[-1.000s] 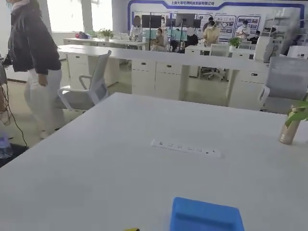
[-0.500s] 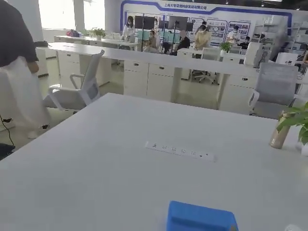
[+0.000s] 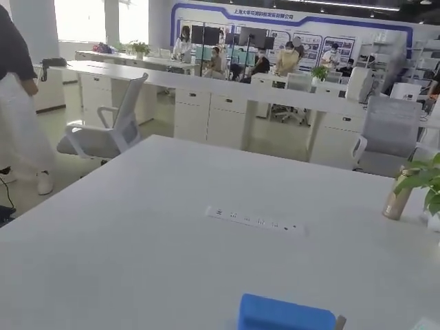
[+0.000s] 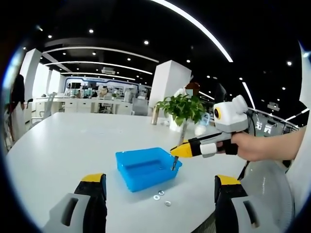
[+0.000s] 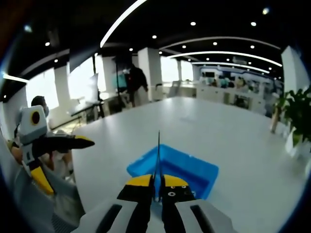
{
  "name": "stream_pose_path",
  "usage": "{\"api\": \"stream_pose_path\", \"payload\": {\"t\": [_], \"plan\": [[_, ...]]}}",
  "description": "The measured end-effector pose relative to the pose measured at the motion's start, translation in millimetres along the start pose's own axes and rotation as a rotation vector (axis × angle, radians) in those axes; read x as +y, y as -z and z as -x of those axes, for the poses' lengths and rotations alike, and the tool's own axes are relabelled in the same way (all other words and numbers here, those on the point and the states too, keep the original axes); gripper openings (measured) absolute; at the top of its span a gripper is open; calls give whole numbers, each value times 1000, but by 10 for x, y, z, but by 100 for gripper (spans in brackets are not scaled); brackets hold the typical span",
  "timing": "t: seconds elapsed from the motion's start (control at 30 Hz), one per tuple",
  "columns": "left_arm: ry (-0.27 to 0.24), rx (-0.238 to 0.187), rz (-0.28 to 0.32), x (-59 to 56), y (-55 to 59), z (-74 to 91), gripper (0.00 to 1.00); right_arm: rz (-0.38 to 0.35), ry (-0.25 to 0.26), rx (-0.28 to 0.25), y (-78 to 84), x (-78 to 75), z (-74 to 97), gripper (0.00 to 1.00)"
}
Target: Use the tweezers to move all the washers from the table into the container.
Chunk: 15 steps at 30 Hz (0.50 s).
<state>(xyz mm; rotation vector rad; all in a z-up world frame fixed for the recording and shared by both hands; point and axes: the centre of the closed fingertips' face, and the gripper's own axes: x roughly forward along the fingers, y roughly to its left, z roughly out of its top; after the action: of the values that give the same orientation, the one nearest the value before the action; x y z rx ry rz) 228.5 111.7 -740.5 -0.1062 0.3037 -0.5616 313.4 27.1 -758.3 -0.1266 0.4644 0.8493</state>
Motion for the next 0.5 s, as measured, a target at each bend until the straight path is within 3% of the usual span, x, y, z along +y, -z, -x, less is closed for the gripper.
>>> {"api": "stream_pose_path", "payload": {"t": [0.27,0.5], "plan": [[-11,-2,8,33,5,0,95,-2,-10,-9,-124,-135,-150,3],[-15,-5,-4,31,6,0,94,-69,12,-23,-162,-357,-282,3]]}}
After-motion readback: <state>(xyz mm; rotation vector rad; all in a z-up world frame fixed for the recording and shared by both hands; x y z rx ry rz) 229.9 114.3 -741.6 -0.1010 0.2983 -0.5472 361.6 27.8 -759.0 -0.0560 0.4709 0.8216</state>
